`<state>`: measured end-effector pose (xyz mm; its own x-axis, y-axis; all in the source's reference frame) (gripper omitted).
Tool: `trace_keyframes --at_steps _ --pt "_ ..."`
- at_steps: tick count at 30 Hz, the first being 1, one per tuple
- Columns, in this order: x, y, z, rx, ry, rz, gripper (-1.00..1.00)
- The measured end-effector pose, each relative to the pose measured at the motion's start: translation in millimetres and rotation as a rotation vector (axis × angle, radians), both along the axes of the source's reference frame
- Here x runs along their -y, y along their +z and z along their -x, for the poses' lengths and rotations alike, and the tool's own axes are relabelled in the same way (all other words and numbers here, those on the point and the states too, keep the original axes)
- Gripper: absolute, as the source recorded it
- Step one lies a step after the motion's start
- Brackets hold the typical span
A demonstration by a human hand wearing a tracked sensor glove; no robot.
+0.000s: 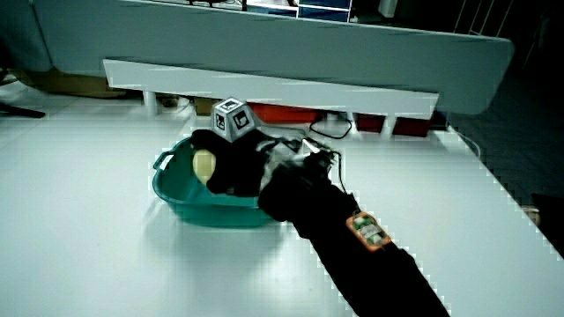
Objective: Pick pear from plate
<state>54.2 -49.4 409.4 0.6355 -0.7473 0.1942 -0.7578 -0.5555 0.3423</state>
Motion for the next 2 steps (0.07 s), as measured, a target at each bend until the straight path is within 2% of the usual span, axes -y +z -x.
trace_keyframes --at_steps 2 --pt "-5.9 -6.3 1.2 0.011 -0.012 -0.014 1.00"
